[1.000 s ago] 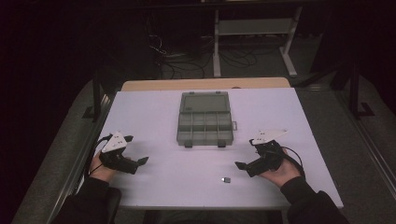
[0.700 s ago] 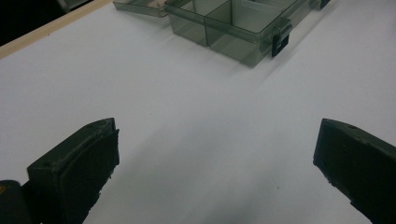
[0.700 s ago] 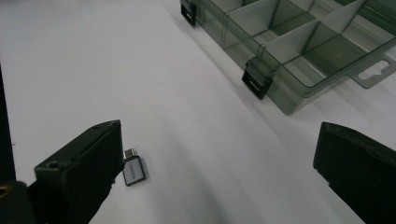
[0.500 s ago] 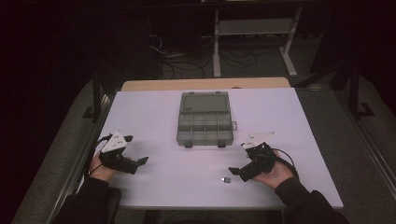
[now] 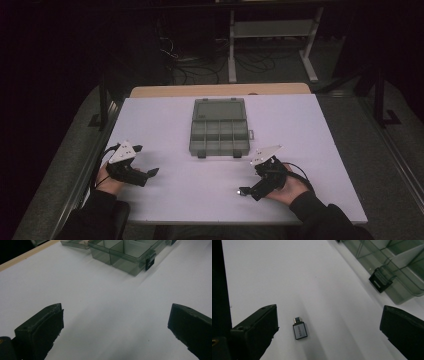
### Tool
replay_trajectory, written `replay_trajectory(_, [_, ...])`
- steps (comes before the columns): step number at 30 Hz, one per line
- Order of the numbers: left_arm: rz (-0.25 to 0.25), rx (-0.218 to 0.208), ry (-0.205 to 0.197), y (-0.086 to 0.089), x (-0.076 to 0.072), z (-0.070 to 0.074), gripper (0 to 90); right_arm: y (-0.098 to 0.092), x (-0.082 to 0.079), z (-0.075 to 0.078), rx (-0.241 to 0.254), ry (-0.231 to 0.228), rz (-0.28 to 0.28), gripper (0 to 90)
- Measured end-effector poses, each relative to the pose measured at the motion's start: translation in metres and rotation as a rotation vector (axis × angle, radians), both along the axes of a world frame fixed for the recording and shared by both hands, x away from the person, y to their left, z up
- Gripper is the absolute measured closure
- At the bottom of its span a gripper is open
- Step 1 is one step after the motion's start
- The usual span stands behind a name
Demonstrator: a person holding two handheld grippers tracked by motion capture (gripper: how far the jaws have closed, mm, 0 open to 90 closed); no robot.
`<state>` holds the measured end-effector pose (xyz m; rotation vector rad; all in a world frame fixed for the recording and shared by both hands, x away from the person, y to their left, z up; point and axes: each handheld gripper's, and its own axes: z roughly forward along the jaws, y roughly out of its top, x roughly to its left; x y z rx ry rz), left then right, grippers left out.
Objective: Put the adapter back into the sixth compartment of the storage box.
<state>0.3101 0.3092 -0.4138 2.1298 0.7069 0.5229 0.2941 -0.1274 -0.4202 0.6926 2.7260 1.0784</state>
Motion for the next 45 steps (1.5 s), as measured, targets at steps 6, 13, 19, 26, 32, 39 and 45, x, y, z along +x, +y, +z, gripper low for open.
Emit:
replay_trajectory(6, [0.000, -0.001, 0.000, 0.000, 0.000, 0.000, 0.0, 0.006, -0.001, -0.003, -0.023, 0.009, 0.030, 1.1])
replay_trajectory(13, [0.000, -0.001, 0.000, 0.000, 0.000, 0.000, 0.0, 0.011, -0.003, -0.007, -0.052, 0.020, 0.052, 1.1])
replay_trajectory(19, [0.000, -0.001, -0.001, 0.000, 0.000, 0.000, 0.0, 0.016, -0.005, -0.010, -0.080, 0.032, 0.075, 1.4])
replay_trajectory(26, [-0.001, 0.000, 0.000, 0.000, 0.000, 0.000, 0.0, 0.017, -0.005, -0.012, -0.109, 0.042, 0.090, 1.4])
replay_trajectory(32, [0.000, -0.001, -0.001, 0.000, 0.000, 0.000, 0.0, 0.017, -0.005, -0.012, -0.123, 0.060, 0.118, 10.6])
replay_trajectory(39, [0.000, -0.003, -0.002, 0.000, 0.000, 0.000, 0.0, 0.020, -0.007, -0.012, -0.161, 0.132, 0.166, 25.4])
replay_trajectory(45, [-0.001, 0.000, -0.002, 0.000, 0.000, 0.000, 0.0, 0.022, -0.010, -0.010, -0.181, 0.110, 0.186, 35.4])
